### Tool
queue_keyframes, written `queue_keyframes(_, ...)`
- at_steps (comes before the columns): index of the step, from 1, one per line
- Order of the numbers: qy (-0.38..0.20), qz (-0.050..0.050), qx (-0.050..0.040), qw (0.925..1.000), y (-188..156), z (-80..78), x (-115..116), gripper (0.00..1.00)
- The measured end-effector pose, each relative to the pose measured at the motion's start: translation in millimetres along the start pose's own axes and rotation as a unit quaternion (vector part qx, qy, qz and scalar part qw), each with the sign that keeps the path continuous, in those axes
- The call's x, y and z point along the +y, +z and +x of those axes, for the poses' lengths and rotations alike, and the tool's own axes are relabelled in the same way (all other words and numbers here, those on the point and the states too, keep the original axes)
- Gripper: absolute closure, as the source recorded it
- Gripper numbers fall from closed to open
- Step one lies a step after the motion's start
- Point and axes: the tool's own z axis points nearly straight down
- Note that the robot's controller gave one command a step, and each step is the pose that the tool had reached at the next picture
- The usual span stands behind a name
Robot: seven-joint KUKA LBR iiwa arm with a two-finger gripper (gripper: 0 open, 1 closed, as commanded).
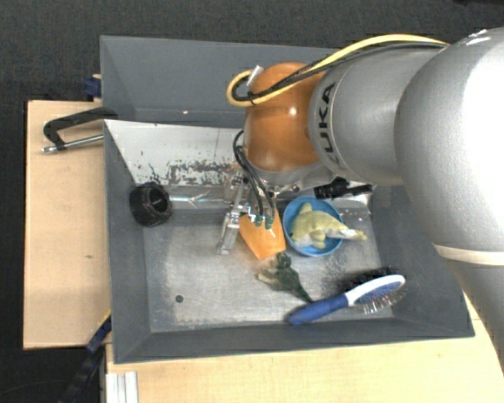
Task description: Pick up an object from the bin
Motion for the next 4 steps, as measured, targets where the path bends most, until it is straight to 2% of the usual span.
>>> queue_keyframes(1, 0.026, 0.000, 0.0042, 0.9996, 1.8, 9.4, -33.1, 0.00)
queue_keyframes(2, 0.057, -0.001, 0.0031, 0.9984, 32.1, -1.6, -76.1, 0.00)
queue_keyframes(3, 0.057, -0.001, 0.0023, 0.9984, 31.0, -2.4, -74.8, 0.00)
queue_keyframes(4, 0.057, -0.002, 0.0027, 0.9984, 30.6, -2.4, -74.1, 1.00)
